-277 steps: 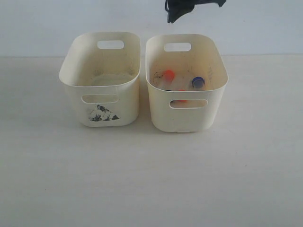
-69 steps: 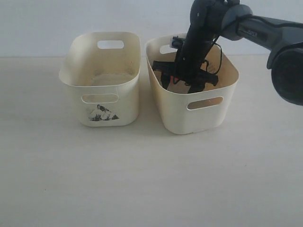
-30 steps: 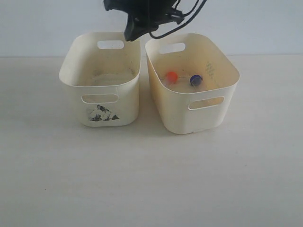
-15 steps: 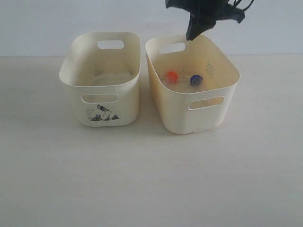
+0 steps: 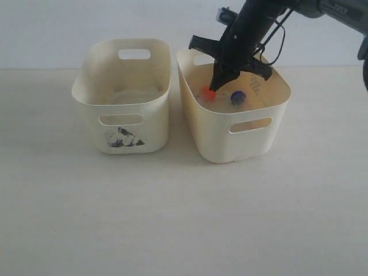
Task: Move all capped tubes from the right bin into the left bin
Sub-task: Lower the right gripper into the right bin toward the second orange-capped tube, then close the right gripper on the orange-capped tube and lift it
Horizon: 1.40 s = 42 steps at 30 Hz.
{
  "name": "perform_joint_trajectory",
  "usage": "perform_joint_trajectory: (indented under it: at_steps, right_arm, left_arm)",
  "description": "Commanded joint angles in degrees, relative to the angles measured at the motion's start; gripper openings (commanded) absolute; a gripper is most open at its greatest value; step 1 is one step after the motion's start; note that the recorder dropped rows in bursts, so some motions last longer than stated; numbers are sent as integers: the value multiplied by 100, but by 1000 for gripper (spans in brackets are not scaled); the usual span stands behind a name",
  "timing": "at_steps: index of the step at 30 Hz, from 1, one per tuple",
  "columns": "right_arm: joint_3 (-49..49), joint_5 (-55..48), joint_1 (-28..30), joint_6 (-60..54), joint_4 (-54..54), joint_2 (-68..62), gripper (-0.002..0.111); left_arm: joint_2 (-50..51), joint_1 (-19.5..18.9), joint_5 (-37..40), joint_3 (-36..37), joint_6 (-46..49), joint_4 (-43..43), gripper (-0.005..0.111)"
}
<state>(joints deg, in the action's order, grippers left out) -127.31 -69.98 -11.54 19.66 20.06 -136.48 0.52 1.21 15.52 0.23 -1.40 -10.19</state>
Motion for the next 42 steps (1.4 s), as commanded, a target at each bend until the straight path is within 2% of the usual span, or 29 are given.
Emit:
perform_joint_trajectory:
  at_steps: [1,7,13,34,35,37,39,40,42]
  right_arm:
    - [-8,46,14,197,-37,-68,1]
    - [-8,309,-10,281,-61,-136,1]
    - [-8,366,-116,585,-735,-140,1]
    - [-8,934,-335,886,-773,-419,2]
    - [-8,934,-335,726,-773,-419,6]
    - [-8,806,-335,598,-762,-406,33]
    - [-8,784,-335,767,-762,-406,83]
    - [-8,784,-335,880,-773,-406,92]
    - [-8,817,-335,954,-813,-406,96]
  left_arm:
    - [-11,-6,-54,-23,-66,6,4]
    - [-11,-6,-54,-23,-66,6,4]
    - [-11,-6,-54,-23,-66,6,4]
    - [-11,-6,-54,-23,-66,6,4]
    - [-11,-6,-54,-23,-66,6,4]
    - [-11,-6,-54,-23,-66,6,4]
    - [-11,-6,-54,-23,-66,6,4]
    - [-11,-6,-54,-23,-66,6,4]
    - [-11,-6,-54,-23,-66,6,4]
